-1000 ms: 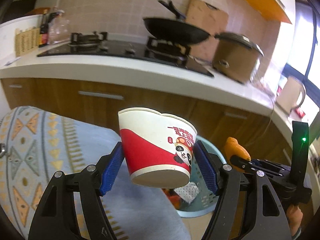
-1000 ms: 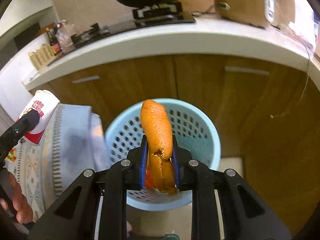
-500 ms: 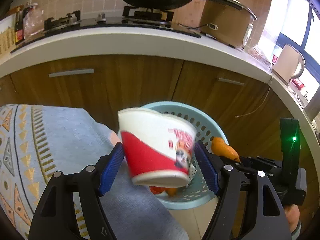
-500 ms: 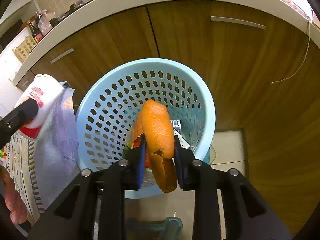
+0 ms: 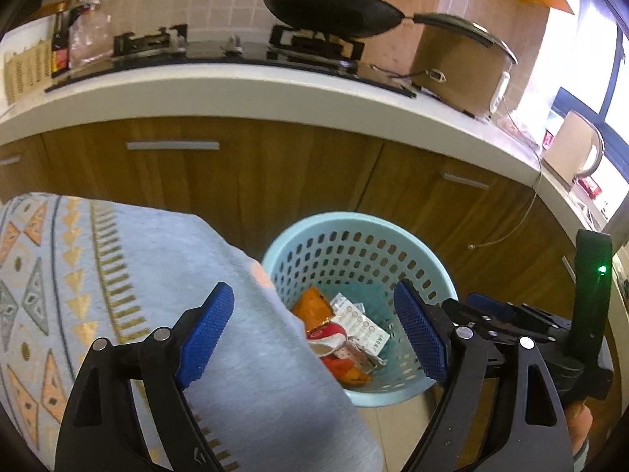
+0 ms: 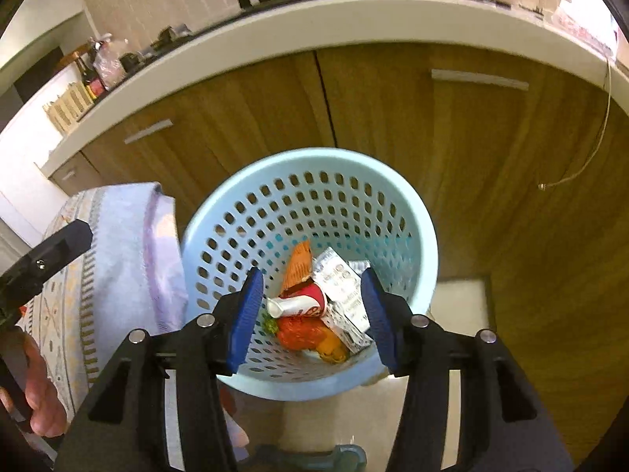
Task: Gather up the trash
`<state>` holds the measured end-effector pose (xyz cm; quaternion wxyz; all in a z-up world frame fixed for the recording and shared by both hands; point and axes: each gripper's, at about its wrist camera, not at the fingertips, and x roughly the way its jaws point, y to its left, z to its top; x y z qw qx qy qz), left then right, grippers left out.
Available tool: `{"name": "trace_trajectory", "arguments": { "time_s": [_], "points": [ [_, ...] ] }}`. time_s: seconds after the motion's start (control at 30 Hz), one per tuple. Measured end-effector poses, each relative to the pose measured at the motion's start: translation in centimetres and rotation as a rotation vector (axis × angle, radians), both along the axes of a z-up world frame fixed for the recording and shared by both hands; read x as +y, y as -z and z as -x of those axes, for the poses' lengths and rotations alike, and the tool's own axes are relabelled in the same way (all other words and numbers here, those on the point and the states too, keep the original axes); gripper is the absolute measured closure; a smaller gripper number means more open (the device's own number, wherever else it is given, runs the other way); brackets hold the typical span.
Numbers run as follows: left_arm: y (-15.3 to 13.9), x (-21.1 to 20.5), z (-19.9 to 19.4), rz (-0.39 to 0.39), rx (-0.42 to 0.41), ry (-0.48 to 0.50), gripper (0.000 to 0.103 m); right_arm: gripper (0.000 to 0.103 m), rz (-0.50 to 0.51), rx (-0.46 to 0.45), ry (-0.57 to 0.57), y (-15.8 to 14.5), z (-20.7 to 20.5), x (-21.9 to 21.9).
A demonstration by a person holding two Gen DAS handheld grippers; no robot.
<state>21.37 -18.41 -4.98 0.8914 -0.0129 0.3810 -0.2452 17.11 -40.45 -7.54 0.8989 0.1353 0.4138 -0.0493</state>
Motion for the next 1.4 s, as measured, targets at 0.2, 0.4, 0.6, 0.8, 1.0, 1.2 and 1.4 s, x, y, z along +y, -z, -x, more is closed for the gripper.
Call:
{"name": "trace_trajectory", "arguments": {
  "time_s": [0.2, 0.4, 0.6, 0.8, 1.0, 1.2, 1.4],
  "points": [
    [-1.9, 3.1, 1.8, 0.039, -0.055, -0.052, 0.018, 0.053, 0.027, -0.091, -0.021, -3.0, 0.9, 2.0],
    [-3.2, 5.8, 4.4, 0.048, -0.114, -0.067, 0.018, 0.053, 0.014, -0.179, -0.043, -5.9, 2.5, 4.0],
    [-5.3, 8.5, 7.8, 0.022, -0.249, -0.191, 0.015, 0.053, 0.072, -0.267, -0.046, -8.6, 4.5, 6.7],
    [-4.1, 10.7, 9.4, -0.093, -0.349, -0.337, 0.012, 0.043, 0.087, -0.332, -0.024, -8.8, 6.5, 8.6],
    [-2.2, 11.7, 9.2, -0.145, -0.37, -0.395, 0.012, 0.042, 0.138, -0.382, 0.01, -9.3, 8.1, 10.2],
    [-1.8, 12.5, 8.7, -0.166, -0.359, -0.407, 0.012, 0.04, 0.233, -0.426, 0.041, -9.9, 9.0, 12.0],
    [-1.8, 13.8, 8.8, -0.148, -0.347, -0.45, 0.012, 0.038, 0.277, -0.44, 0.042, -9.1, 9.4, 13.8]
  ]
}}
